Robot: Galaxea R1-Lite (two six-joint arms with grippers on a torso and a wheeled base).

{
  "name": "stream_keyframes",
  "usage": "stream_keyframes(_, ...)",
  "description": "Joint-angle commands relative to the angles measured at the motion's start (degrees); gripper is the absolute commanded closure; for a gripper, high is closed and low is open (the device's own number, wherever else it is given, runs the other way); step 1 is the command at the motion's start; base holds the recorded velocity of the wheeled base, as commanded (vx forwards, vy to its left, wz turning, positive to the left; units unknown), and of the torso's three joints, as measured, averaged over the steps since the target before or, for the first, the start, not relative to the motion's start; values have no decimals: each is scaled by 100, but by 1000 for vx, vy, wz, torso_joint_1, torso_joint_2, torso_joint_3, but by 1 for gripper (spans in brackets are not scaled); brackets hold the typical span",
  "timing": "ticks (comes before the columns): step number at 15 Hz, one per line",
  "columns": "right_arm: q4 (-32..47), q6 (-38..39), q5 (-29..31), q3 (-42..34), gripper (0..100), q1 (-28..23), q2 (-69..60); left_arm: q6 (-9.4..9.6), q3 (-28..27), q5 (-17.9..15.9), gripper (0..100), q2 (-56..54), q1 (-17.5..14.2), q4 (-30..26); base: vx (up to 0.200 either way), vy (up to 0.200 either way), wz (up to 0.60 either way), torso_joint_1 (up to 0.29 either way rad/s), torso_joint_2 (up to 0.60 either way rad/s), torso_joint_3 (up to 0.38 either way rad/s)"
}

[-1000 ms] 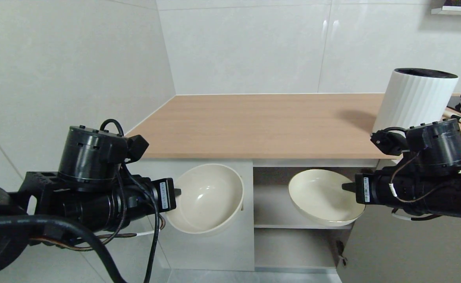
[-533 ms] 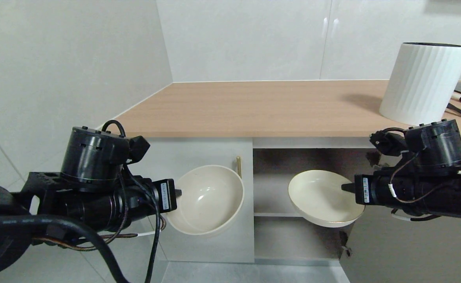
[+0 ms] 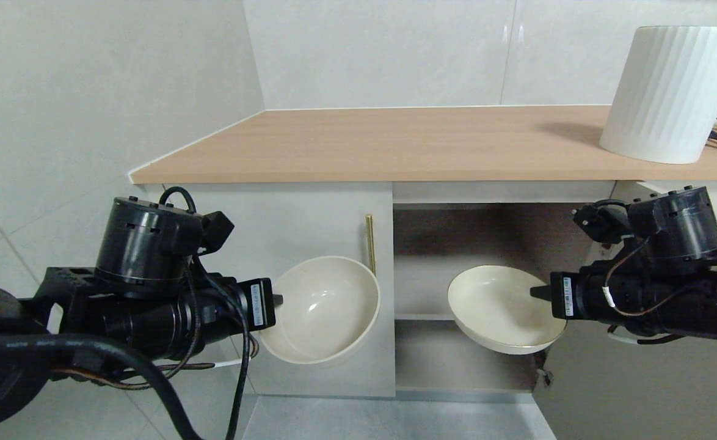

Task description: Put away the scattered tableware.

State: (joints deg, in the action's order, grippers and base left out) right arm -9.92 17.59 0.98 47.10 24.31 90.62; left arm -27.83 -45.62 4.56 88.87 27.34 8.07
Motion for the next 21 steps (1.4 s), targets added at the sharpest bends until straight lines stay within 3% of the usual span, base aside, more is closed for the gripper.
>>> stream_keyframes(1,-1,-54,-1,-8,100,4,34,-3,0,1,100,16,-1,2,0,0,0,-12,51,46)
stream_keyframes(6,-352,-203,-18,36,100,4,623,50,-53,1,100,139,8,98,0,0,0,0,0,0)
stream_keyframes(10,-2005,-546,-10,220,100,39,2179,120,-70,10,100,271,-1,380,0,0,0,0,0,0)
stream_keyframes(13,-1759,-599,-10,888,100,48,2776,120,-79,10,100,271,-1,380,0,0,0,0,0,0)
stream_keyframes(17,-1811,-573,26,1152,100,13,3321,120,-61,10,100,306,-1,380,0,0,0,0,0,0)
stream_keyframes(21,-1829,-142,562,2075,100,-146,4288,120,-53,10,100,350,-1,380,0,0,0,0,0,0)
